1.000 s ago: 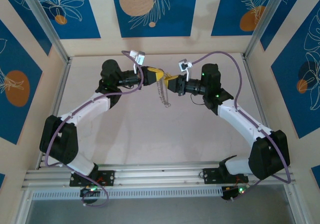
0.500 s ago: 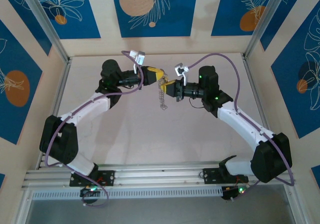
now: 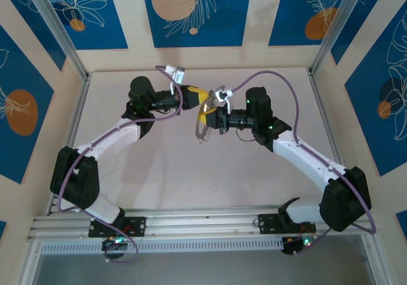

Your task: Put the keys on the keyring

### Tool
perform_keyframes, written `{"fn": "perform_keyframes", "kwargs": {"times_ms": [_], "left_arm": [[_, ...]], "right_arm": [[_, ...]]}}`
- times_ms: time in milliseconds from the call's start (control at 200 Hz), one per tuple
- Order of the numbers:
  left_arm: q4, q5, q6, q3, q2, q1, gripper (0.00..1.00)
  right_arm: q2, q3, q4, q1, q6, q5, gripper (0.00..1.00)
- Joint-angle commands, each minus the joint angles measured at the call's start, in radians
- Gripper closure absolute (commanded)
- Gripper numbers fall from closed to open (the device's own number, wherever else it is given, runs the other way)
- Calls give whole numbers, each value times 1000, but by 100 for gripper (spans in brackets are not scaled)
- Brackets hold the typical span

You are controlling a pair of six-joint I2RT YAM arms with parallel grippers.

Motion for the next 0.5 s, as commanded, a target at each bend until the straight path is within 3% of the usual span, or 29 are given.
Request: {"fn": "perform_keyframes", "kwargs": {"times_ms": [0,105,195,495], "left_arm": [[75,-28,2,-9,-36,-8,100],[107,-38,-16,-20,-38,-8,100],[152,-53,-42,-35,-38,-8,100],[320,-91,-154,-64,-13,-9,100]], "right_arm": [[-2,-13,-32,10,-19,-14,99],[-38,-32,-32,-21,3,-22,79],[-92,-65,-31,-61,26,-46,69],[-267,-127,32,-170,117,-56,64]]}}
